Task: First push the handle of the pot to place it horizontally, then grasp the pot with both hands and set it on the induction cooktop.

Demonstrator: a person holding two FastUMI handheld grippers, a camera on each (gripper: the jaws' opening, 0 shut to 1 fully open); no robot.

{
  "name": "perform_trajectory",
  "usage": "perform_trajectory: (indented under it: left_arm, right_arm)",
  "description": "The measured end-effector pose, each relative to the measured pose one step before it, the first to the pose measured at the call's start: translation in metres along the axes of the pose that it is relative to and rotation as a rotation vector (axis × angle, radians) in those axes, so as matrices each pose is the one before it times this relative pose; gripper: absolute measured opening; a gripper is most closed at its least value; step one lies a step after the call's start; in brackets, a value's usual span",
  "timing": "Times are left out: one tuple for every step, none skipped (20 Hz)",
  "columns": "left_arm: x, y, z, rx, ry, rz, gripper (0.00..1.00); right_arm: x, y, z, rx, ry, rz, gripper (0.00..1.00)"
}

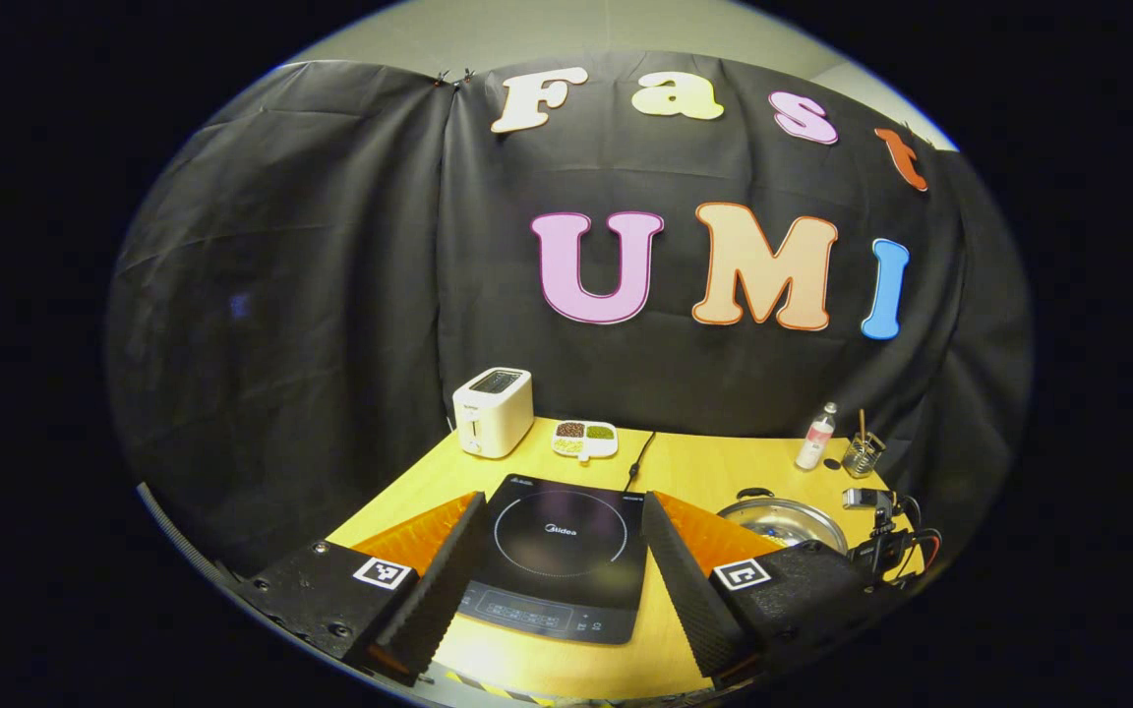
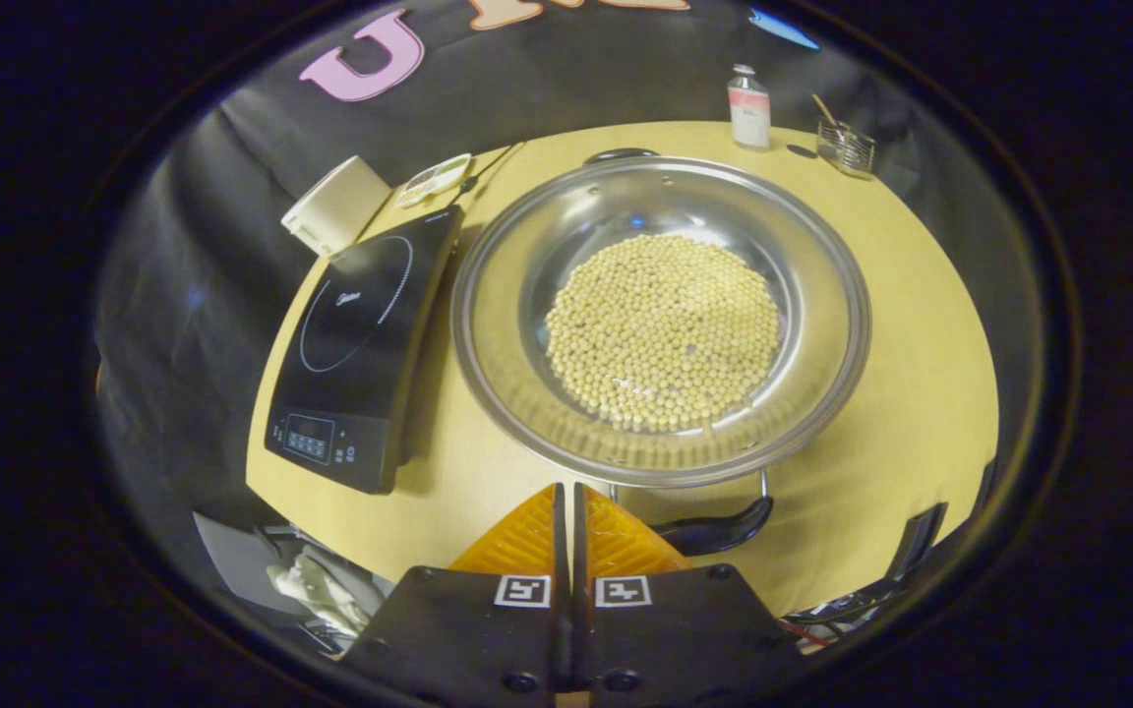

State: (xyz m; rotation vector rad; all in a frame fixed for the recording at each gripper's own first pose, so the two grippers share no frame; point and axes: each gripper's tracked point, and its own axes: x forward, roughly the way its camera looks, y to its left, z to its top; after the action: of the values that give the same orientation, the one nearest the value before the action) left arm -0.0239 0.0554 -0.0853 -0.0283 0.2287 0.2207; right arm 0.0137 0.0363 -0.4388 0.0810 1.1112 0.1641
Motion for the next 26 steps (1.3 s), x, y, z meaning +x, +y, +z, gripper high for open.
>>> perform_trajectory:
  left_arm:
    - [0.00134, -0.00231, -0.00191, -0.00176, 0.00103, -0.00206, 0.96]
    - [0.00075, -0.00131, 0.00005, 0.00055, 0.00042, 0.00097, 0.96]
    - [0.00019, -0.00031, 0.00015, 0.00068, -0.00095, 0.0026, 0.93]
    - [0.00049, -0.00136, 0.00126, 0.00074, -0.00187, 0.00079, 0.92]
    - [-0.00064, -0.0019, 0.00025, 0.00247, -0.00168, 0.00017, 0.92]
    - [0.00076, -0.00217, 0.00091, 0.00325, -0.00153, 0.00042, 0.92]
    - [0.00023, -0.00109, -0.00005, 0.00344, -0.00027, 0.00016, 0.96]
    - [0.00173, -0.0026, -0.00029, 0.00284, -0.00009, -0.0014, 0.92]
    - [-0.00028, -0.00253, -0.00011, 0.00179, -0.00052, -0.00146, 0.96]
    - [-0.00002, -0.00311, -0.00014, 0.00003, 0.0017, -0.00172, 0.96]
    - [0.00054, -0.00336, -0.00039, -0.00108, 0.00118, -0.00276, 0.96]
    - [-0.00055, -0.00284, -0.00018, -0.00225, 0.0007, -0.0021, 0.96]
    - [0.00063, -0.00336, -0.00044, -0.0023, 0.00028, -0.00258, 0.96]
    - [-0.00032, -0.00249, 0.00009, -0.00146, -0.00011, -0.00121, 0.96]
    - [-0.00111, -0.00251, 0.00024, -0.00045, -0.0007, -0.0011, 0.96]
    - [-0.00012, -0.00183, 0.00031, 0.00115, -0.00101, -0.0001, 0.96]
    - [-0.00005, -0.00164, -0.00099, 0.00159, -0.00018, 0.00113, 0.96]
    - [-0.00019, -0.00076, 0.00004, 0.00099, 0.00027, 0.00168, 0.96]
    - [-0.00101, -0.00104, 0.00003, -0.00065, -0.00017, 0.0023, 0.96]
    - [0.00059, -0.00055, 0.00089, -0.00174, 0.00051, 0.00212, 0.96]
    - [0.00054, -0.00131, -0.00018, -0.0012, 0.00093, 0.00266, 0.96]
    - [0.00002, -0.00084, 0.00001, 0.00023, 0.00138, 0.00294, 0.96]
    - [0.0, 0.00015, -0.00004, 0.00111, 0.00174, 0.0023, 0.96]
    - [0.00021, -0.00052, -0.00052, 0.00184, 0.0015, 0.0027, 0.96]
    - [0.0001, -0.00087, -0.00021, 0.00194, 0.00218, 0.00184, 0.96]
    - [0.00039, -0.00074, 0.00023, 0.00251, 0.00118, 0.00086, 0.96]
  right_arm:
    - [0.00044, -0.00777, 0.00176, 0.0066, -0.00243, -0.01403, 0.03]
    - [-0.00041, -0.0089, 0.00112, 0.01148, -0.0027, -0.01603, 0.0]
    - [-0.00036, -0.0093, -0.00086, 0.00949, 0.00625, -0.0163, 0.0]
    - [0.00013, -0.0103, 0.00109, 0.01184, 0.00115, -0.01547, 0.03]
    - [0.00026, -0.00935, 0.00167, 0.00994, -0.00048, -0.01471, 0.0]
    - [0.00133, -0.01022, 0.00114, 0.00755, 0.00119, -0.01545, 0.0]
    - [0.00051, -0.00862, 0.00267, 0.00481, -0.003, -0.01714, 0.03]
    - [-0.00014, -0.00766, 0.00223, 0.00447, -0.00187, -0.01397, 0.0]
    - [0.00091, -0.0081, 0.00261, 0.00652, -0.0018, -0.00957, 0.03]
    - [0.00116, -0.00663, 0.00247, 0.00706, -0.00121, -0.00741, 0.0]
    - [0.00152, -0.00621, 0.00382, 0.0043, -0.00102, -0.00764, 0.03]
    - [0.00191, -0.0058, 0.00289, 0.00842, 0.00129, -0.0033, 0.03]
    - [0.00149, -0.00611, 0.00311, 0.00519, -0.00138, -0.00639, 0.0]
    - [0.00103, -0.00645, 0.00376, 0.00237, -0.00166, -0.00875, 0.0]
    - [0.00137, -0.0063, 0.00433, 0.00411, -0.00106, -0.00842, 0.0]
    - [0.00118, -0.00583, 0.00302, 0.00495, -0.00003, -0.00571, 0.0]
    - [0.00175, -0.00558, 0.00423, 0.00041, -0.00289, -0.00509, 0.0]
    - [0.00163, -0.00469, 0.00474, -0.00029, -0.00414, -0.00497, 0.0]
    - [0.00082, -0.00506, 0.00419, -0.0025, -0.00022, -0.00653, 0.02]
    - [0.00156, -0.00374, 0.00334, 0.00097, 0.00111, -0.00416, 0.02]
    - [0.0016, -0.00412, 0.00439, 0.00107, 0.00164, -0.00426, 0.02]
    - [0.00181, -0.00307, 0.00316, -0.00289, 0.00073, -0.00434, 0.02]
    - [0.00135, -0.00304, 0.00461, -0.00498, -0.00364, -0.00384, 0.03]
    - [0.00192, -0.00293, 0.00433, -0.00562, -0.00145, -0.00446, 0.03]
    - [0.00188, -0.00296, 0.00571, -0.00509, -0.00148, -0.0048, 0.03]
    - [0.001, -0.0027, 0.00421, -0.00344, -0.00307, -0.00635, 0.03]
